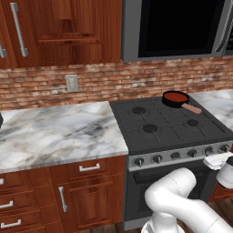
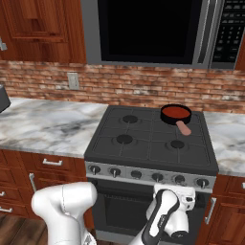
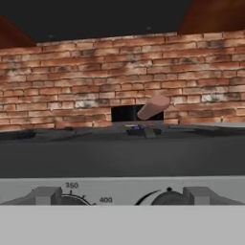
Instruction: Wait until the marinara sauce is simmered to a deep red color and then turn off the stove.
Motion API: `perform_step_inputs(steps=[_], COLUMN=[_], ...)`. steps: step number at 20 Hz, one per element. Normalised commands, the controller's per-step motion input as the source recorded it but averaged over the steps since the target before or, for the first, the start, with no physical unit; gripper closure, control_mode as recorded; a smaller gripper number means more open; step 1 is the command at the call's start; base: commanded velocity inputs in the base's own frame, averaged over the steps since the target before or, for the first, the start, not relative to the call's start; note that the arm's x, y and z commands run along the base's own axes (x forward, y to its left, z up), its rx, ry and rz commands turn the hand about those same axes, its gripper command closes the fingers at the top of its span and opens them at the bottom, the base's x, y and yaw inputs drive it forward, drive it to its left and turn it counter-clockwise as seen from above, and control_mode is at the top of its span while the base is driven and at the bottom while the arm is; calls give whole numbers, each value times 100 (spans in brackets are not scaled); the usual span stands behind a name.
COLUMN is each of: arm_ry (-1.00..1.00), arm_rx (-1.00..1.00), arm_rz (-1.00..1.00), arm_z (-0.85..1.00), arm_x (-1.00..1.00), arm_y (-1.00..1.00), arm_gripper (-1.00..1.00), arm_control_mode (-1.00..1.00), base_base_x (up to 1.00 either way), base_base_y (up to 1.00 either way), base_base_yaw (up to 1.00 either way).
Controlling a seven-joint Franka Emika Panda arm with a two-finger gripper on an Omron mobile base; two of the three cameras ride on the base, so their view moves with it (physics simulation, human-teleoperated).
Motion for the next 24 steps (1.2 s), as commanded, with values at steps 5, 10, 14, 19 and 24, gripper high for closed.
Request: perform_step_inputs(steps=[5, 10, 14, 19, 24], arm_ry=[0, 0, 0, 0, 0], arm_rx=[1, 0, 0, 0, 0], arm_rz=[0, 0, 0, 0, 0], arm_z=[-8, -5, -8, -13, -16], arm_x=[1, 0, 1, 2, 8], arm_y=[-3, -10, -12, -7, -1], arm_gripper=[-100, -100, -100, -100, -100], arm_control_mode=[-100, -100, -100, -100, -100], base_base_x=[0, 0, 0, 0, 0], base_base_y=[0, 0, 0, 0, 0], base_base_yaw=[0, 0, 0, 0, 0])
